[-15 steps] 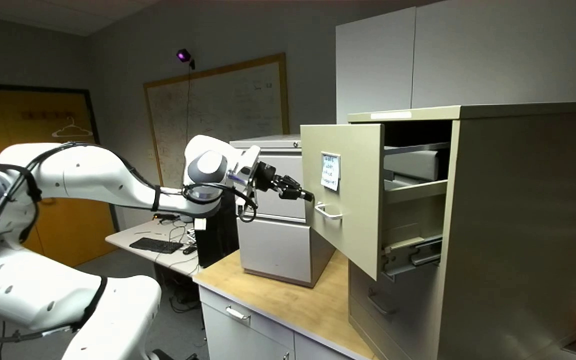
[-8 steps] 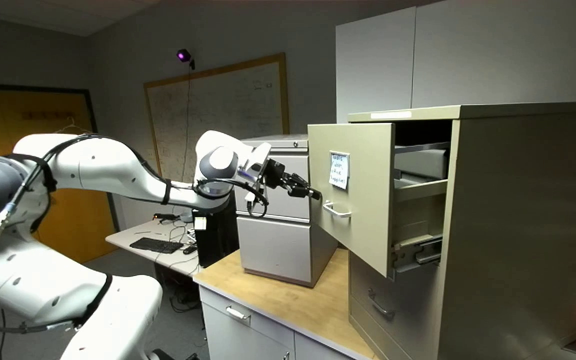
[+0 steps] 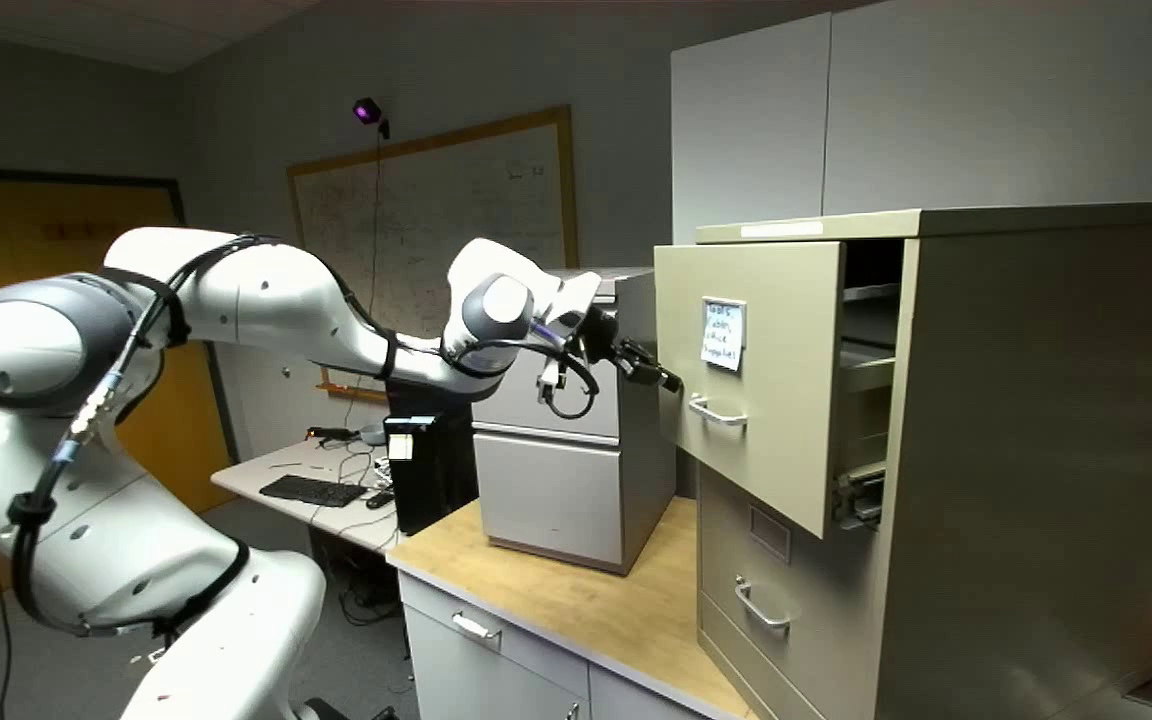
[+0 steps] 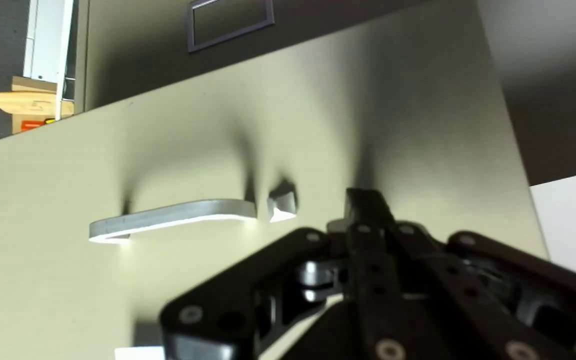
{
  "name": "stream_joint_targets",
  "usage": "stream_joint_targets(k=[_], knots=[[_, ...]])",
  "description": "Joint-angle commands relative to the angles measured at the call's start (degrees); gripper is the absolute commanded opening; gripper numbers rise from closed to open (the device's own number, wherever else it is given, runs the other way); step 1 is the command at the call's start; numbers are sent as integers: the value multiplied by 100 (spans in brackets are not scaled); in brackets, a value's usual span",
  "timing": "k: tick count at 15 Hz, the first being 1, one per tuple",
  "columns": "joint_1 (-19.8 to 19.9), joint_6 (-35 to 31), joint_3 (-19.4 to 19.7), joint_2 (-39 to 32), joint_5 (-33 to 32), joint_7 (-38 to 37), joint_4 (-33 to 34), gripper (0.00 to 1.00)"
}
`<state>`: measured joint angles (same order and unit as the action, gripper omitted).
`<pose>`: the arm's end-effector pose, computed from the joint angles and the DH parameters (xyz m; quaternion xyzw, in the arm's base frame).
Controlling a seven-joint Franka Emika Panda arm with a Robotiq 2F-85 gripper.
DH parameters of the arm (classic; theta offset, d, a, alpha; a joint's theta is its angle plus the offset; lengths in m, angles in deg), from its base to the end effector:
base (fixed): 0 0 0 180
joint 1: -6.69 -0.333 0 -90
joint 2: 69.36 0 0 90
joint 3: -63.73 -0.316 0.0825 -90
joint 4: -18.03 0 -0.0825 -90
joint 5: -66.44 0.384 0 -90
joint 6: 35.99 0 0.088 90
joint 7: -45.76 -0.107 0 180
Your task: Close the upper drawer
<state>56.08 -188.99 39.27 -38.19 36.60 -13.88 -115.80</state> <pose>0.4323 -0.1449 0.6101 0.7580 -0.4467 0.4392 0.1816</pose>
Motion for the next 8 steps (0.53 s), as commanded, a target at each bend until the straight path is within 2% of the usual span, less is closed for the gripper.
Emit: stream_joint_targets(k=[1,8], knots=[[-301,70,257,-1224,-111,289,1024,0],[-1446,843,1209,-1937,-68,641,1839,0]])
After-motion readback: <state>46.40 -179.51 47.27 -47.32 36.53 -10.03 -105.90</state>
